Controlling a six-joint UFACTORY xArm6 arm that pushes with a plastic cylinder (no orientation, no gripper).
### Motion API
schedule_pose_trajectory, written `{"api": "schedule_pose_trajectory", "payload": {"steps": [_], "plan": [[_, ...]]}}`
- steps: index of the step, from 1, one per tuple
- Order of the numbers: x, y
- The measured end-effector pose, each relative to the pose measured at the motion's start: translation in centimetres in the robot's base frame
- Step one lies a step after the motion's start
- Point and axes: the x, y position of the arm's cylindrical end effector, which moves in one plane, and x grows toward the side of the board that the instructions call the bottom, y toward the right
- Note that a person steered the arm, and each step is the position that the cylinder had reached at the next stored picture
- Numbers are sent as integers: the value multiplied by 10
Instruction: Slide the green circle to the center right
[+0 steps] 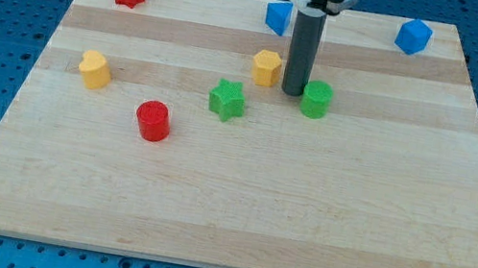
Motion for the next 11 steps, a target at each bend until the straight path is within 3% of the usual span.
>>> {"api": "schedule_pose_trajectory", "payload": {"steps": [3, 5, 7, 11], "plan": [[24, 15], [30, 78], [59, 97], [49, 135]]}}
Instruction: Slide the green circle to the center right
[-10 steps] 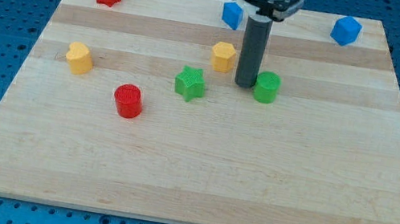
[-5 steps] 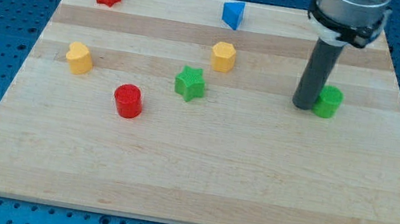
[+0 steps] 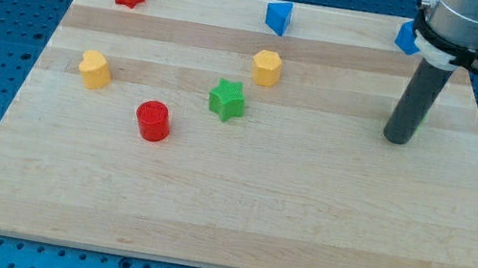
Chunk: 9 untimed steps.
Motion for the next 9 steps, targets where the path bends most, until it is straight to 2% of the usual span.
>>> {"api": "schedule_pose_trajectory", "payload": {"steps": [7, 9], "plan": [[-40, -21], [-40, -4]]}}
